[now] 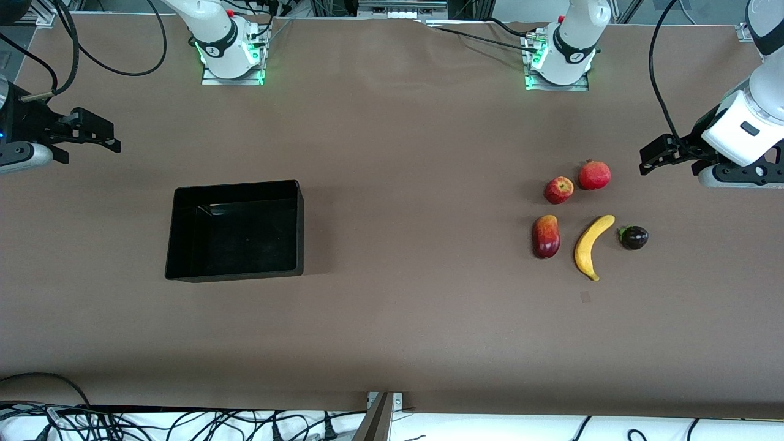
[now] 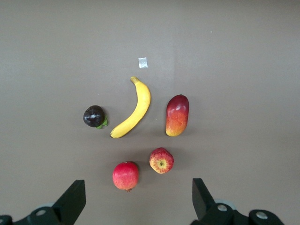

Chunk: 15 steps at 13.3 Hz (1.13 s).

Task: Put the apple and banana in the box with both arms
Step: 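Reach the right gripper down to the rim of the black box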

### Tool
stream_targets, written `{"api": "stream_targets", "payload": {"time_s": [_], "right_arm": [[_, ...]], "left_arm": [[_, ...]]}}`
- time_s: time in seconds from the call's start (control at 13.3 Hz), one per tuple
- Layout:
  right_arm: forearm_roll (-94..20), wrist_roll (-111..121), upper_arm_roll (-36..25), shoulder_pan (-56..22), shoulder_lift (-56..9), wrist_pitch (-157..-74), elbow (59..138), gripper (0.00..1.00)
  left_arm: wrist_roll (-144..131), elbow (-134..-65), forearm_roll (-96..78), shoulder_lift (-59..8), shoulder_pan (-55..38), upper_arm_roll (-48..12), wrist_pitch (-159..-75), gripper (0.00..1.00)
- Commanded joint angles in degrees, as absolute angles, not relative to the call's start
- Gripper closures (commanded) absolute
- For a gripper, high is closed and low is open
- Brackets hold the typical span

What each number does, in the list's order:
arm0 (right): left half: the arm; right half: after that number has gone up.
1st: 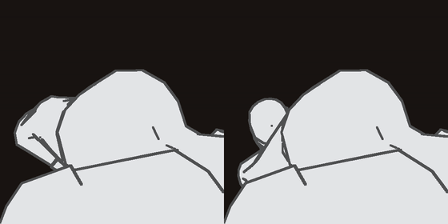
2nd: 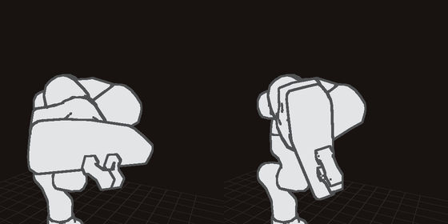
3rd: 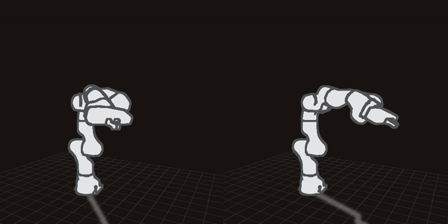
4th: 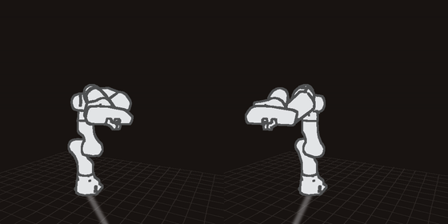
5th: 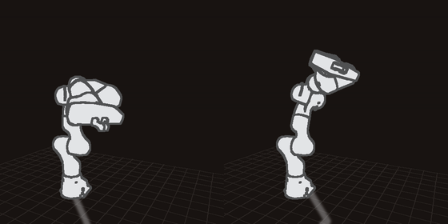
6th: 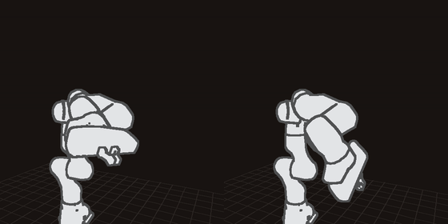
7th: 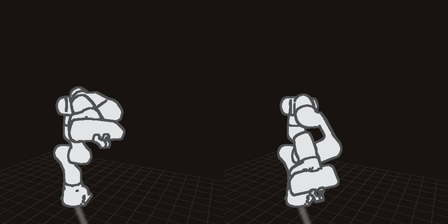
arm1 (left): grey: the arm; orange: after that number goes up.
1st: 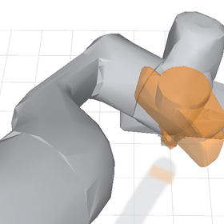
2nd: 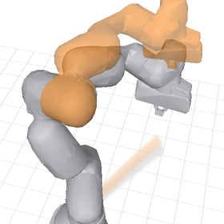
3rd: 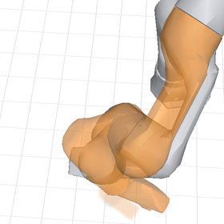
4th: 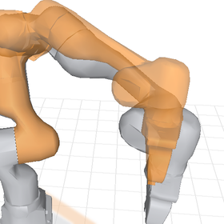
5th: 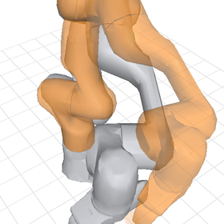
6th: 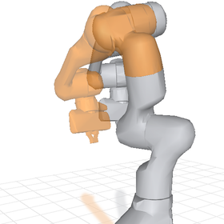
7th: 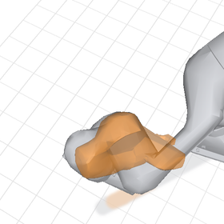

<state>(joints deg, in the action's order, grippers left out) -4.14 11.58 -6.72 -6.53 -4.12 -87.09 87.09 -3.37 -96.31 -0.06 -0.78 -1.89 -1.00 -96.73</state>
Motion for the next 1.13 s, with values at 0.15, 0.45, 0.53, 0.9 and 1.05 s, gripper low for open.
{"api": "stream_targets", "payload": {"time_s": [0.15,0.45,0.53,0.9,1.05], "right_arm": [[-3.34,11.34,-6.68,-6.86,-3.69,-87.63,87.36,0.0],[0.08,10.64,-6.59,-7.65,-7.81,-92.43,91.47,0.0],[0.09,10.63,-6.77,-7.47,-8.87,-99.16,96.02,0.0],[-0.87,10.63,-7.65,-6.51,-16.94,-126.35,112.32,0.0],[-1.23,10.55,-7.65,-5.72,-19.94,-130.06,113.81,0.0]], "left_arm": [[-4.04,-94.75,-0.44,-0.79,-2.02,-1.84,-95.36,0.0],[-4.13,-94.48,-0.44,-0.88,-2.02,-2.02,-95.19,0.0],[-4.22,-94.48,-0.44,-0.88,-2.02,-2.02,-95.19,0.0],[-4.22,-94.48,-0.44,-0.88,-2.02,-2.02,-95.19,0.0],[-4.13,-94.48,-0.44,-0.88,-2.02,-2.02,-95.19,0.0]]}}
